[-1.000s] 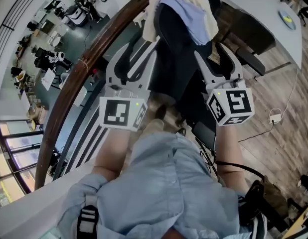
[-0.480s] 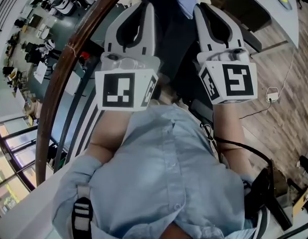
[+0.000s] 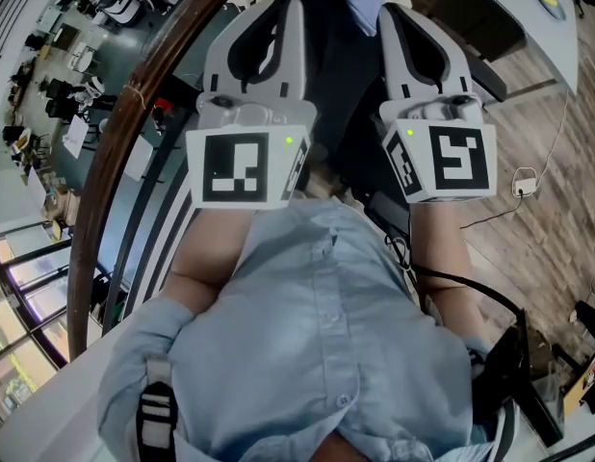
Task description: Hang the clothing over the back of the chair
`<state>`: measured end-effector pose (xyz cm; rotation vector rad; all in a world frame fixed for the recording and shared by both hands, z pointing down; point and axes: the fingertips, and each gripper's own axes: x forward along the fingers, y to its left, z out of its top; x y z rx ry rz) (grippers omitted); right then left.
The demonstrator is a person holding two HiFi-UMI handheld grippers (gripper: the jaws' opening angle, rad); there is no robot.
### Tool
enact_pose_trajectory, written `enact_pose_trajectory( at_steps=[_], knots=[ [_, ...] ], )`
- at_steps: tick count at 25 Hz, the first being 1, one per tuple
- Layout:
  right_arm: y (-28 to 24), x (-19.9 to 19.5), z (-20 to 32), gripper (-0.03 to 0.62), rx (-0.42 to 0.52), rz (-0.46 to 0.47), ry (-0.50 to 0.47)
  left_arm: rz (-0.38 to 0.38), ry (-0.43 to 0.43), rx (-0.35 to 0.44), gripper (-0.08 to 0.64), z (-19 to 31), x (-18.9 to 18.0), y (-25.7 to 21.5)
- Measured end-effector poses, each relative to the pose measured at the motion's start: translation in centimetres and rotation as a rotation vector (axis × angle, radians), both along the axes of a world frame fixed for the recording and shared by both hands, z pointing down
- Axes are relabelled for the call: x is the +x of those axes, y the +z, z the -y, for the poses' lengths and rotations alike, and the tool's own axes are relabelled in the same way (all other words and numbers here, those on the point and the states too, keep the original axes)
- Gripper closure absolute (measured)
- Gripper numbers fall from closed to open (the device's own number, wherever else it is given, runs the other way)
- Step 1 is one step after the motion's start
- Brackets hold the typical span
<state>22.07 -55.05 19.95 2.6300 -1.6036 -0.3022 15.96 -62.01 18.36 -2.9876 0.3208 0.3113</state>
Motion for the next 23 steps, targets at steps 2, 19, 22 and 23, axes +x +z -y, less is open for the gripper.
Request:
enact_pose_trajectory(
  at_steps=[2,19,22,23],
  knots=[
    [0.09,-0.03,0.10,0.581,0.001,0.002,0.000,0.000,0.000,-0.002,0.546,0.17,0.04,0.10],
    [0.58,-0.08,0.71,0.580,-0.012,0.012,0.000,0.010,0.009,-0.028,0.546,0.69,0.29,0.57],
    [0.61,-0.06,0.81,0.580,-0.012,0.012,-0.001,0.012,0.011,-0.019,0.546,0.78,0.32,0.71],
    [0.62,-0.06,0.85,0.580,-0.011,0.012,-0.001,0.013,0.011,-0.017,0.546,0.80,0.34,0.75]
  ],
)
